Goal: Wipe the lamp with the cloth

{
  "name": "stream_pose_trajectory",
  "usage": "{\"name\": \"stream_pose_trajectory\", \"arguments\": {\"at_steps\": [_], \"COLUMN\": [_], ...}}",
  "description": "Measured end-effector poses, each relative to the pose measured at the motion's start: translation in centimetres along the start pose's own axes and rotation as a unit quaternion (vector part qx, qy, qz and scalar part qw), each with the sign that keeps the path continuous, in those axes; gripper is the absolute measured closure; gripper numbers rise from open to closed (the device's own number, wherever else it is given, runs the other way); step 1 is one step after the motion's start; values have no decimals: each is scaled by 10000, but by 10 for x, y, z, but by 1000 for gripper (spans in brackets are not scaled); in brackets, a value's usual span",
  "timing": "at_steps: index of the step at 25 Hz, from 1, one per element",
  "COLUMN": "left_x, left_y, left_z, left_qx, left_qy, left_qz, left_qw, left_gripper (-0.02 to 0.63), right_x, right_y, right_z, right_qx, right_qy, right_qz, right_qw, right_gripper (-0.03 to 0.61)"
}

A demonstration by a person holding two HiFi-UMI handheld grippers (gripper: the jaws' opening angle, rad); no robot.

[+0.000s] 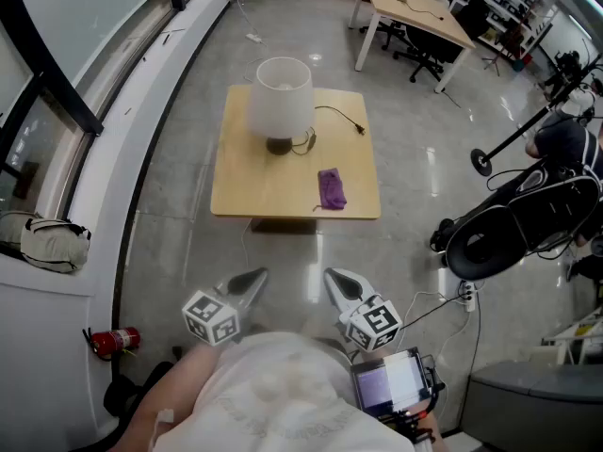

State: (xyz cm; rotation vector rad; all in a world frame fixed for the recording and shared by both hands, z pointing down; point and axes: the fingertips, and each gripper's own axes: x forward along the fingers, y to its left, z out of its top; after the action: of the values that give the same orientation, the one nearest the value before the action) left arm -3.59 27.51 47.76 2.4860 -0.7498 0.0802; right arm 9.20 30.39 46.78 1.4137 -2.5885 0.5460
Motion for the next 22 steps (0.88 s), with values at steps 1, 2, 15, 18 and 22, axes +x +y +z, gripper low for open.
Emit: {"name": "stream_pose_trajectory", "arguments": {"at_steps": [1,2,15,18,22], "left_x": [0,0,4,3,-2], "left_y": [1,2,4,3,7], "left_z": [0,0,6,6,3], "left_qx": [-1,0,73,100,410], "left_qy": [4,8,67,73,181], "left_qz": [-9,-19,-418,-513,-471], "left_qw": [10000,10000,9991,9986,9979], "left_gripper": [614,614,614,614,614], "right_x": [1,1,6,11,19], "right_y": [-1,-1,-4,-3,2], "right_z": [1,3,8,3,3], "right_qx": [42,94,173,140,78], "right_qy": [-58,-127,-358,-273,-166], "right_qz": [-18,-33,-298,-335,-363], "right_qw": [10000,9999,9988,9990,9992], "right_gripper": [566,566,565,565,565]}}
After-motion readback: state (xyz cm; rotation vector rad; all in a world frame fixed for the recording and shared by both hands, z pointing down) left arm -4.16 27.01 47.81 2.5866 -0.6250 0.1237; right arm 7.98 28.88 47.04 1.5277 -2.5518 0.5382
